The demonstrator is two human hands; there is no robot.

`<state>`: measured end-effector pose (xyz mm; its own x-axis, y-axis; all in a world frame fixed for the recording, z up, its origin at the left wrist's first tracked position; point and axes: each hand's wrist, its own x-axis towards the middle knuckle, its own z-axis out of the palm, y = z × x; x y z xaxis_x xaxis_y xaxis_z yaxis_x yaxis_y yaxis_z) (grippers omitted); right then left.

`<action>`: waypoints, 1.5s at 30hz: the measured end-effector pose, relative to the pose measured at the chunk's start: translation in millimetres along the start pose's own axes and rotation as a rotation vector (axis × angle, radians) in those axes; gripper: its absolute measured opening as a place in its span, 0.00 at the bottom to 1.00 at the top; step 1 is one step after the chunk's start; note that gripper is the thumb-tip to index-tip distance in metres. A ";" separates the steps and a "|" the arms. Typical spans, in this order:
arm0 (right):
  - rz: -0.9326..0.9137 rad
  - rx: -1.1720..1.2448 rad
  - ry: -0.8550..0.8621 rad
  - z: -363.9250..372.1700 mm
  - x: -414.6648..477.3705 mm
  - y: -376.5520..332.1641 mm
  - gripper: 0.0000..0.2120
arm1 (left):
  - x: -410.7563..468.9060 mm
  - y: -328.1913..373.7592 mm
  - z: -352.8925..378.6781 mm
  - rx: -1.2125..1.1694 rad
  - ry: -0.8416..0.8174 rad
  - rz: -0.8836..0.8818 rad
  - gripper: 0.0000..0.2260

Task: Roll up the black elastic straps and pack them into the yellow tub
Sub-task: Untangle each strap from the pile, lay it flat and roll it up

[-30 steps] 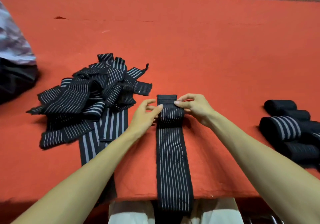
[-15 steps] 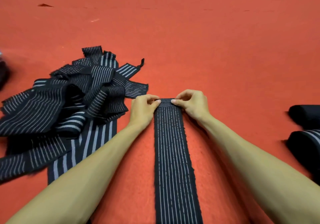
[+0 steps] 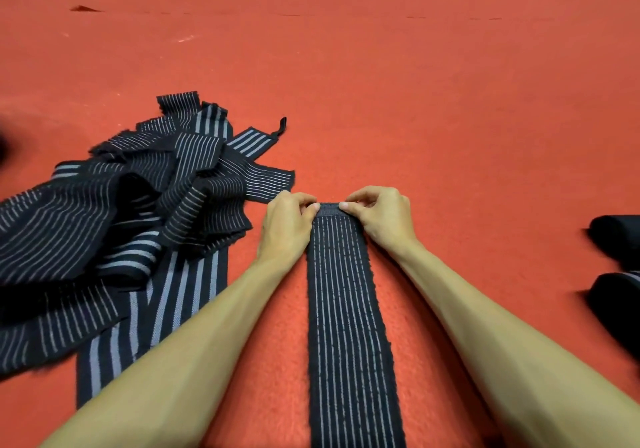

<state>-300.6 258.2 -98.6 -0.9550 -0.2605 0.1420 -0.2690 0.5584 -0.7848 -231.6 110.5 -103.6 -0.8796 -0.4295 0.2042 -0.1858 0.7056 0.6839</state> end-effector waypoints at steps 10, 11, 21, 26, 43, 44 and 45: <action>-0.155 -0.139 -0.195 -57.1 -41.8 -46.5 0.04 | -59.0 37.3 -53.9 -0.246 -0.195 0.111 0.03; -0.185 -0.143 -0.191 -66.8 -48.5 -53.5 0.04 | -66.8 45.4 -63.7 -0.275 -0.239 0.113 0.03; -0.179 0.042 -0.688 -168.5 -143.9 -121.1 0.10 | -147.7 118.9 -157.3 -0.160 -0.398 0.279 0.06; -0.146 0.291 -0.788 -210.4 -174.8 -149.2 0.13 | -186.5 150.4 -185.7 -0.731 -0.671 0.026 0.10; 0.041 0.508 -0.397 -113.5 -97.8 -59.2 0.10 | -98.6 95.3 -70.8 -0.294 -0.274 0.136 0.07; 0.051 0.522 -0.388 -106.4 -94.1 -53.5 0.12 | -92.6 89.7 -63.3 -0.307 -0.241 0.145 0.06; 0.054 0.533 -0.370 -97.0 -88.2 -46.4 0.13 | -84.8 83.2 -54.9 -0.325 -0.202 0.150 0.06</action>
<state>-216.0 331.6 -16.2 -0.8338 -0.5498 -0.0488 -0.0316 0.1359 -0.9902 -148.4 174.7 -25.6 -0.9608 -0.1930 0.1990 0.0709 0.5230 0.8494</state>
